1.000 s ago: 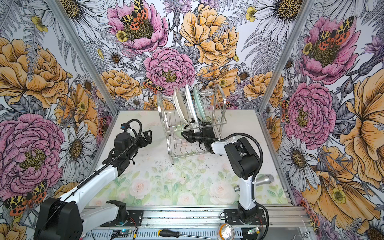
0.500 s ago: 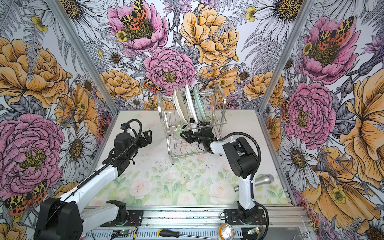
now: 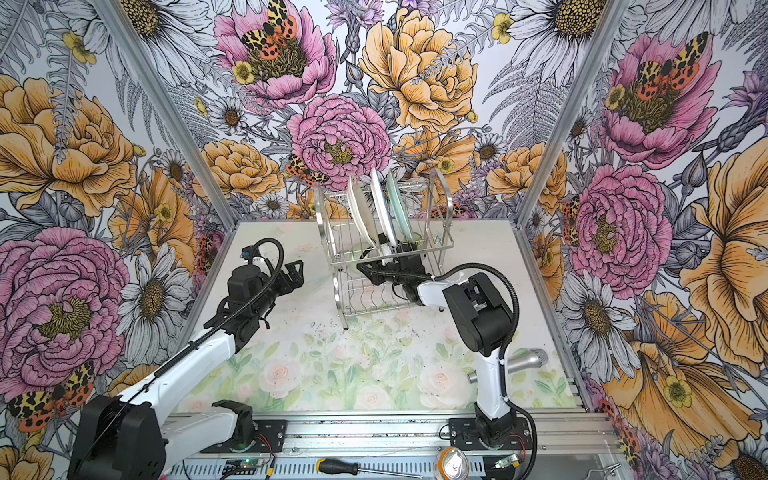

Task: Unload the mixed dishes from the dish rack
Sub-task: 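Close the right gripper on the rim of the pale green bowl, then lift the pale green bowl up out of the rack with the right gripper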

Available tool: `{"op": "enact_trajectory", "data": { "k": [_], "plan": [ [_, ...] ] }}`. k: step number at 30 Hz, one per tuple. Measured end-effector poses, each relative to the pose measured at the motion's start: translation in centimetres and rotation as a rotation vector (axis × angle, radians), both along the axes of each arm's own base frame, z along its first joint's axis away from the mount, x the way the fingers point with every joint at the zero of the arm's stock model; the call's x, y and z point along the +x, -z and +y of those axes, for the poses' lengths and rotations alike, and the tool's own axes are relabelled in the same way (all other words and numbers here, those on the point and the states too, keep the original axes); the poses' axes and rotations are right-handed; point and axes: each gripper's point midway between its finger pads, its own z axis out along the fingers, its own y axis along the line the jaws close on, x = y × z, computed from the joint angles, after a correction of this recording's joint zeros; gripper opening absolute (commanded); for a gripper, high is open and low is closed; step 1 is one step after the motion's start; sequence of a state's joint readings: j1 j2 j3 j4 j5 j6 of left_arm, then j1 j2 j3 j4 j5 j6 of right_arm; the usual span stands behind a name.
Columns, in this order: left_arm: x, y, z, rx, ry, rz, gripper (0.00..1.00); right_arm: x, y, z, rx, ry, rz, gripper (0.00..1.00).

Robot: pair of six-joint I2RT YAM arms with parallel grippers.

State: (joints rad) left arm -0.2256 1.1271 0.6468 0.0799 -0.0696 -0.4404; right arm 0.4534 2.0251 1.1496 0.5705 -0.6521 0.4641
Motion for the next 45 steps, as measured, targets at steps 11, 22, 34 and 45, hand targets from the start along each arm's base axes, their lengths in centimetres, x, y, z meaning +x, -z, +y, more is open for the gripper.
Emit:
{"op": "enact_trajectory", "data": {
  "k": [11, 22, 34, 45],
  "plan": [
    [0.0, 0.0, 0.0, -0.006, -0.003, 0.001, 0.99, 0.1, -0.2, 0.3, 0.007, -0.003, -0.003, 0.06],
    [0.0, 0.0, 0.0, -0.007, -0.002, 0.001, 0.99, -0.3, -0.4, 0.8, 0.016, -0.022, -0.008, 0.00],
    [0.2, 0.2, -0.2, -0.010, 0.008, 0.003, 0.99, -1.0, -1.0, 1.7, 0.029, -0.063, -0.023, 0.00],
    [0.2, 0.2, -0.2, -0.010, 0.008, 0.003, 0.99, -1.3, -1.0, 1.5, 0.019, -0.058, -0.040, 0.00]
  ]
}}
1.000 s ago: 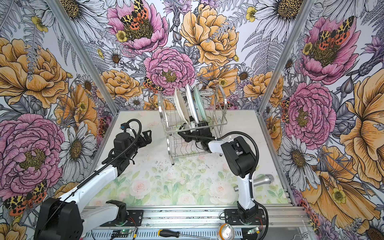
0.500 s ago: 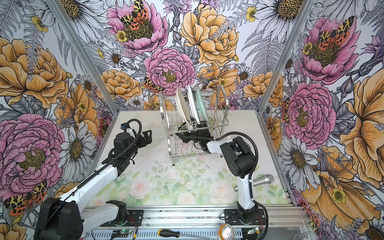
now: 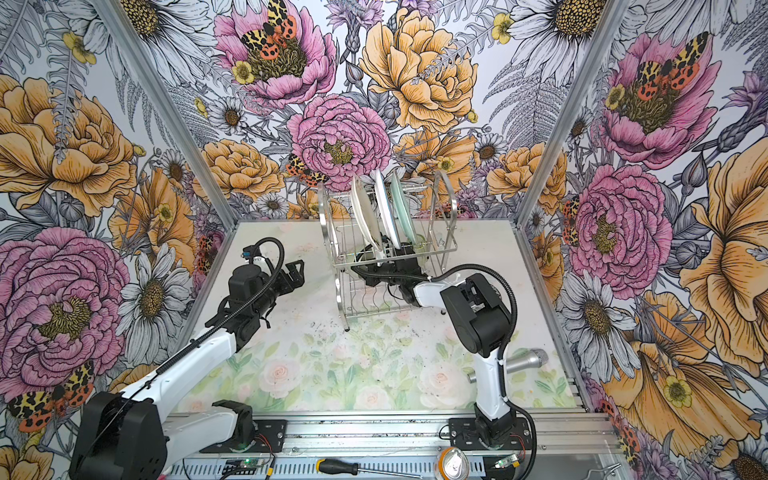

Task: Unload the mixed dishes from the dish rack
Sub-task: 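Lift the pale green bowl up out of the rack with the right gripper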

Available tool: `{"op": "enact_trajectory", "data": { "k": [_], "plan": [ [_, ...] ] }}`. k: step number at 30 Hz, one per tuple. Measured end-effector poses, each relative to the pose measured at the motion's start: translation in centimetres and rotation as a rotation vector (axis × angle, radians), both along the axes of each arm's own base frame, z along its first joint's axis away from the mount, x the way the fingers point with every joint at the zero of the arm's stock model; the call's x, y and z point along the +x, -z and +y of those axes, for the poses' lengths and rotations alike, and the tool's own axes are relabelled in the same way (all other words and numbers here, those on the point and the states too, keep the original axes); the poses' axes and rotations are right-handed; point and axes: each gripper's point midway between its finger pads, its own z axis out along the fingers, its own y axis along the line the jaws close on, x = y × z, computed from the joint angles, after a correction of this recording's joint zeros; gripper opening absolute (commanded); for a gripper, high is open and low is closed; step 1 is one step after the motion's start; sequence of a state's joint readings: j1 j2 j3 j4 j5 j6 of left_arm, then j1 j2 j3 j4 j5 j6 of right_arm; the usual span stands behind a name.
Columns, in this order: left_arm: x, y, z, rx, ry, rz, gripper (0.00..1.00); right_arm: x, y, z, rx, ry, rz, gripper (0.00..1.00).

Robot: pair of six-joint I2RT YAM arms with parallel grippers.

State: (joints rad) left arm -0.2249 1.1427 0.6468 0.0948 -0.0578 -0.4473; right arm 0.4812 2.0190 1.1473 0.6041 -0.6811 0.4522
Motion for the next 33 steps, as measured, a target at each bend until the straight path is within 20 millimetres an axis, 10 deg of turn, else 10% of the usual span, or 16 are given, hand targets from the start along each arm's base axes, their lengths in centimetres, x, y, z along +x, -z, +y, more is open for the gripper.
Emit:
{"op": "enact_trajectory", "data": {
  "k": [24, 33],
  "plan": [
    [0.0, -0.2, -0.2, -0.039, 0.000, -0.003, 0.99, -3.8, 0.2, -3.5, -0.096, 0.082, -0.019, 0.00],
    [-1.1, -3.2, -0.9, -0.075, 0.022, -0.078, 0.99, -6.5, 0.2, -4.9, -0.128, 0.088, -0.006, 0.00]
  ]
}}
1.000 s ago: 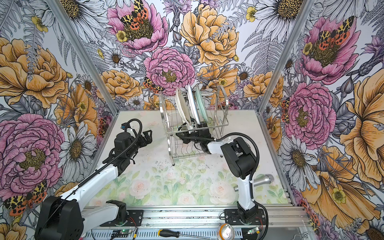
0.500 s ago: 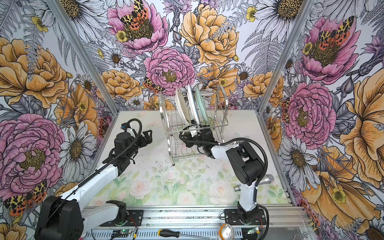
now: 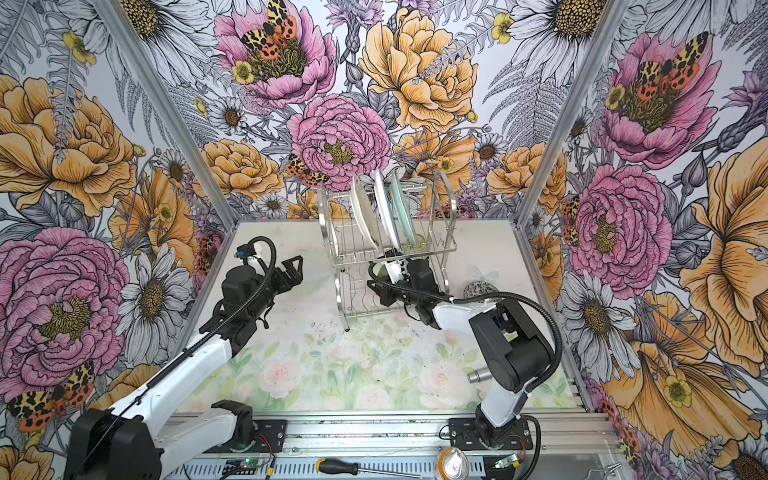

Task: Unload the mixed dishes from the dish rack
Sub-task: 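Lift the pale green bowl up out of the rack with the right gripper, then carry the pale green bowl out beside the rack with the right gripper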

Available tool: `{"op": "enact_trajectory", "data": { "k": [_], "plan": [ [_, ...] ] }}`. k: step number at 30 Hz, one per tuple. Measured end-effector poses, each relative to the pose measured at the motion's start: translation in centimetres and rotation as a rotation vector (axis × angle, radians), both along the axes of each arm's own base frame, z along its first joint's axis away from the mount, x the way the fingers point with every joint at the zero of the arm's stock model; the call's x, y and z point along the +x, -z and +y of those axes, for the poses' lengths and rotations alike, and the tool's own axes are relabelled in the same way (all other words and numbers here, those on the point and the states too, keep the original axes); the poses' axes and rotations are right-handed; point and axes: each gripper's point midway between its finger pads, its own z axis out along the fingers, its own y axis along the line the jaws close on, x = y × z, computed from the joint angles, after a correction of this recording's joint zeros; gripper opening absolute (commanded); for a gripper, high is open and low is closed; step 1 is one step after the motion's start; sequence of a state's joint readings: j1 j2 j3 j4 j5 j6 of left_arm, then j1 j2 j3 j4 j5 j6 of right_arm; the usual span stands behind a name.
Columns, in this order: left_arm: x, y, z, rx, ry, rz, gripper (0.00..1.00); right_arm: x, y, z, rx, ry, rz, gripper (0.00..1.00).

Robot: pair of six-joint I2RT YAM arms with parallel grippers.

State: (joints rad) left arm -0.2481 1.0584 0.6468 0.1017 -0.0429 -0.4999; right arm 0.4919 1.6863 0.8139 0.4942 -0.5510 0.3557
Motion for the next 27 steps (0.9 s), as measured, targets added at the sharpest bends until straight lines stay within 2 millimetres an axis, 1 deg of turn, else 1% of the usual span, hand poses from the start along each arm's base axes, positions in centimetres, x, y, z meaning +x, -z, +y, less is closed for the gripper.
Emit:
{"op": "enact_trajectory", "data": {
  "k": [2, 8, 12, 17, 21, 27],
  "plan": [
    [-0.1, -0.2, -0.2, -0.005, 0.004, -0.004, 0.99, -0.4, 0.0, -0.2, -0.004, 0.000, 0.003, 0.00],
    [-0.8, 0.1, -0.5, -0.017, 0.013, 0.020, 0.99, -2.1, 0.1, -0.5, -0.011, -0.012, 0.005, 0.00],
    [-1.6, -0.7, -1.0, -0.023, 0.030, 0.008, 0.99, -3.5, 0.3, -0.9, -0.020, -0.014, 0.008, 0.00],
    [-2.6, -1.7, -1.4, -0.026, 0.041, -0.013, 0.99, -4.8, 0.4, -2.0, -0.044, 0.006, 0.008, 0.00],
    [-3.1, -1.9, -1.6, -0.023, 0.046, -0.012, 0.99, -5.2, -0.4, -2.7, -0.046, 0.029, -0.020, 0.00],
    [-3.7, -1.6, -1.7, -0.013, 0.047, 0.005, 0.99, -5.8, -1.2, -3.6, -0.052, 0.061, -0.054, 0.00]
  ]
}}
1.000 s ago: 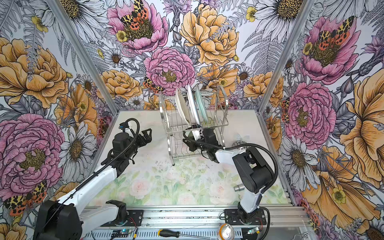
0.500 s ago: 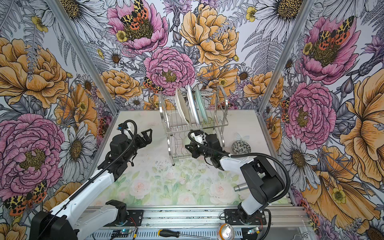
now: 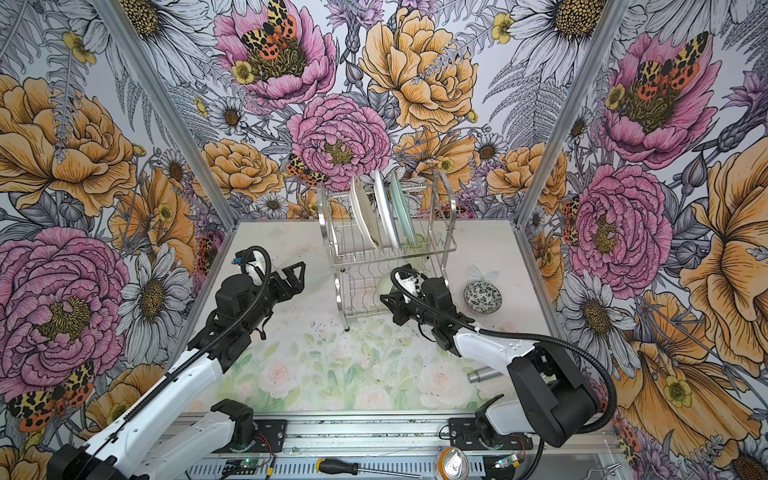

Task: Unload the mixed dishes from the dish rack
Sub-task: 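Carry the pale green bowl out beside the rack with the right gripper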

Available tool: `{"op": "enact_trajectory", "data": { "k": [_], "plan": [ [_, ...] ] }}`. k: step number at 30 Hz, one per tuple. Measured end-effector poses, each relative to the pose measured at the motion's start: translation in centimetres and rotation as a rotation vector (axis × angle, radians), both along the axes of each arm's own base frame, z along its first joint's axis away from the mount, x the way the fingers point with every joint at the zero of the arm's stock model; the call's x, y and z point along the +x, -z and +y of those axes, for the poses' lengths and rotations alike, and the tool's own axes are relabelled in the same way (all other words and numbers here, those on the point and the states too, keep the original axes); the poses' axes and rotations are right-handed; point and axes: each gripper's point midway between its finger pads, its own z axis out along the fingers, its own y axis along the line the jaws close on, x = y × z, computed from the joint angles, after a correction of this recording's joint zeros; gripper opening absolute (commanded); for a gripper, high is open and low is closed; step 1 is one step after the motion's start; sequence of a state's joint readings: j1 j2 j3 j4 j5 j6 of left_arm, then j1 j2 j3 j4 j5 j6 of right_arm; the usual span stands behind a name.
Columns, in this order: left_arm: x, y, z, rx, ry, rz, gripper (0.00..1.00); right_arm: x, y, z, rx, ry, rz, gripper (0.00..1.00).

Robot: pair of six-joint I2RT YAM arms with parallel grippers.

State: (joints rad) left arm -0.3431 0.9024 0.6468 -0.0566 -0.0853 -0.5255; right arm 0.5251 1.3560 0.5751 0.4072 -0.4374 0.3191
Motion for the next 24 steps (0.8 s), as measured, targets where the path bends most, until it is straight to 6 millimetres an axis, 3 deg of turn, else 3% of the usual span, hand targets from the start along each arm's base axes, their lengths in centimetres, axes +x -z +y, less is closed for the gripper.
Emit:
{"op": "enact_trajectory", "data": {
  "k": [13, 24],
  "plan": [
    [-2.1, -1.7, -0.7, -0.008, 0.026, -0.041, 0.99, -1.4, -2.7, -1.7, 0.000, 0.037, -0.086, 0.00],
    [-2.5, -1.5, -1.2, -0.002, 0.044, -0.030, 0.99, -3.1, -2.6, -3.5, -0.020, 0.077, -0.094, 0.00]
  ]
}}
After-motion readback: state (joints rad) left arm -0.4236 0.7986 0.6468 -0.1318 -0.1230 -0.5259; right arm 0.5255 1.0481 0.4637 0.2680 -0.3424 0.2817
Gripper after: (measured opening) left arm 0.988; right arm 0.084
